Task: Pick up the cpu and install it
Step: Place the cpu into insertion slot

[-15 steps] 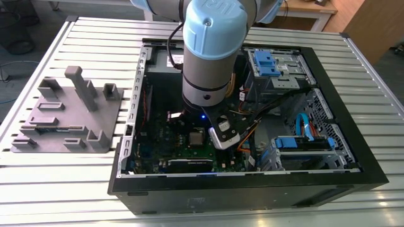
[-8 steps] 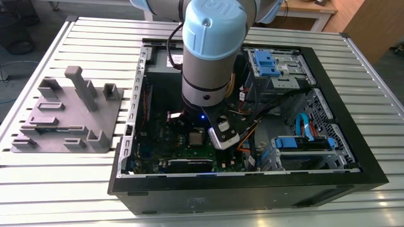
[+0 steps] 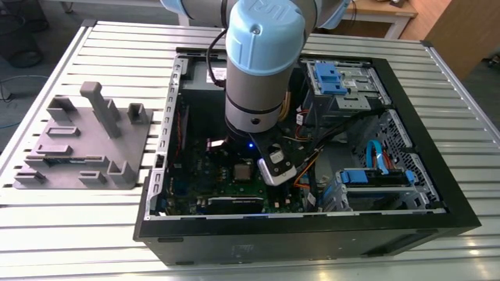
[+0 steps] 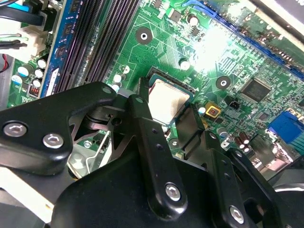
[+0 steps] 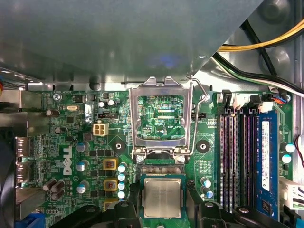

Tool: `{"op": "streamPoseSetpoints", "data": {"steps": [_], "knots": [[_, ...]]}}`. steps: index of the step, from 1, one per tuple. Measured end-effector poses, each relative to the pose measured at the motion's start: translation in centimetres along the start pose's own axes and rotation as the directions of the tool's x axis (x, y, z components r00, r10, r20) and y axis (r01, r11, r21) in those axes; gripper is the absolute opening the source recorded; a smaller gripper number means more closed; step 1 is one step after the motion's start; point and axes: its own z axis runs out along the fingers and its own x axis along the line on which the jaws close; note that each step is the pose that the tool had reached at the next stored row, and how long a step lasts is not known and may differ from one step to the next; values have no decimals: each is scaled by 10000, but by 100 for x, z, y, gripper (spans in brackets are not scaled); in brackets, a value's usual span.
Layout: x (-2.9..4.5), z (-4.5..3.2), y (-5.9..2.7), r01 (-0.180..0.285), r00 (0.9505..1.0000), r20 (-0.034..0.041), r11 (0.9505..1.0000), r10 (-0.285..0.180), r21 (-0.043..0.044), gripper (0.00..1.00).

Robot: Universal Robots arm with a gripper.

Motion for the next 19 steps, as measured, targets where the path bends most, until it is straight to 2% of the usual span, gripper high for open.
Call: {"op": "streamPoseSetpoints", "data": {"steps": [9,11,12,19], "knots": [[0,20,-1,0,10000,0,10000,0,-1,47],[0,22,-2,1,10000,0,9999,-1,-144,47],[1,21,-2,1,10000,0,9999,-1,-151,47],[0,26,-3,1,10000,-2,9999,-1,-107,47]]}}
